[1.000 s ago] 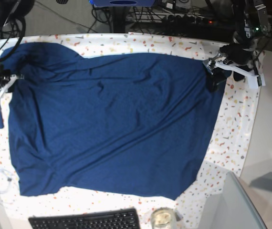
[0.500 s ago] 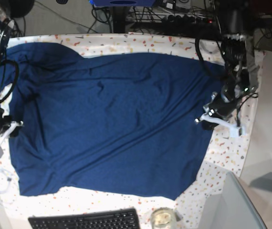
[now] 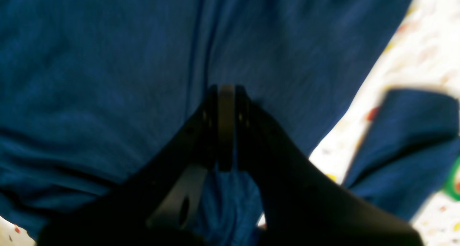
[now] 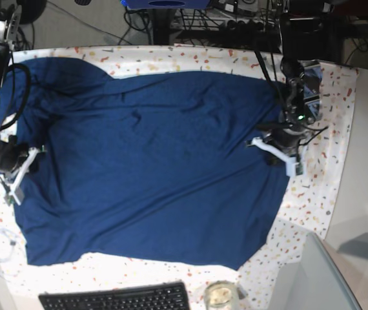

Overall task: Layout the t-shirt on the table in an organized manner, then fold the t-shirt properly
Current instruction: 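Regrasp the shirt edges with both grippers and pull them apart, then drag the sleeve fabric outward with the right gripper to spread it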

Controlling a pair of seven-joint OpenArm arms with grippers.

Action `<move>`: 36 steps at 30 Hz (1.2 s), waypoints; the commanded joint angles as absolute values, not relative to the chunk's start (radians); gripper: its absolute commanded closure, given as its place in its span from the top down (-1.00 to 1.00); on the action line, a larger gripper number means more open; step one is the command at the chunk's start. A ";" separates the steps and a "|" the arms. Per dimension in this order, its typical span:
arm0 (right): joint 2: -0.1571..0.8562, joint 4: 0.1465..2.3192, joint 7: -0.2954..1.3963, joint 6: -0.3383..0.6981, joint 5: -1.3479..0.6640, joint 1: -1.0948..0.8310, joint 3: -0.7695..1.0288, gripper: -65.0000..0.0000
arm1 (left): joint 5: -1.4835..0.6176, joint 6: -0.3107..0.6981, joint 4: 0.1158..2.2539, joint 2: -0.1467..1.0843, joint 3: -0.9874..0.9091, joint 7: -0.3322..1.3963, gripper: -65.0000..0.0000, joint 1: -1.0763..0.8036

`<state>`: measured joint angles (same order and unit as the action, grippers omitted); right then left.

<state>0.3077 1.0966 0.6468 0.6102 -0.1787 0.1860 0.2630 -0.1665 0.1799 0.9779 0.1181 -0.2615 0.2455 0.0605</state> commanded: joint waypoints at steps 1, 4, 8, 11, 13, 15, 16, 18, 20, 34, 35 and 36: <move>0.325 1.147 0.627 0.613 -0.188 0.193 0.288 -0.98 | -0.119 0.125 0.974 0.160 -0.305 0.309 -1.00 0.036; 0.323 1.199 0.636 0.613 -0.188 0.176 0.343 -0.98 | -0.101 0.125 0.974 0.194 -0.377 0.309 -1.00 0.008; 0.325 1.199 0.676 0.613 -0.186 0.179 0.366 -0.98 | -0.105 0.125 0.975 0.237 -0.397 0.308 -1.00 -0.016; 0.323 1.196 0.677 0.613 -0.186 0.179 0.357 -0.98 | -0.105 0.125 1.015 0.234 -0.398 0.309 -1.00 -0.022; 0.320 1.196 0.677 0.613 -0.186 0.179 0.357 -0.98 | -0.105 0.125 1.052 0.229 -0.390 0.314 -1.00 -0.033; 0.317 1.194 0.677 0.613 -0.186 0.179 0.357 -0.98 | -0.105 0.125 1.093 0.213 -0.387 0.315 -1.00 -0.033; 0.309 1.191 0.677 0.613 -0.186 0.182 0.355 -0.98 | -0.105 0.125 1.112 0.203 -0.387 0.315 -1.00 -0.030; 0.305 1.148 0.677 0.613 -0.186 0.214 0.355 -0.98 | -0.105 0.125 1.153 0.193 -0.387 0.315 -1.00 -0.028; 0.306 1.063 0.674 0.613 -0.185 0.248 0.354 -0.98 | -0.107 0.125 1.196 0.186 -0.387 0.328 -1.00 -0.028; 0.302 1.152 0.690 0.565 -0.186 0.173 0.286 -0.86 | -0.107 0.127 1.488 0.173 -0.400 0.460 -1.00 -0.133; 0.302 1.193 0.690 0.518 -0.186 0.160 0.282 -0.71 | -0.107 0.127 1.486 0.173 -0.400 0.458 -1.00 -0.140; 0.302 1.211 0.690 0.470 -0.186 0.153 0.280 -0.48 | -0.108 0.127 1.480 0.173 -0.400 0.456 -1.00 -0.143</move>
<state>0.2832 1.1896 0.7101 0.4606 -0.1745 0.1261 0.2771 -0.1055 0.1303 1.4639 0.1608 -0.3977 0.4801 -0.1539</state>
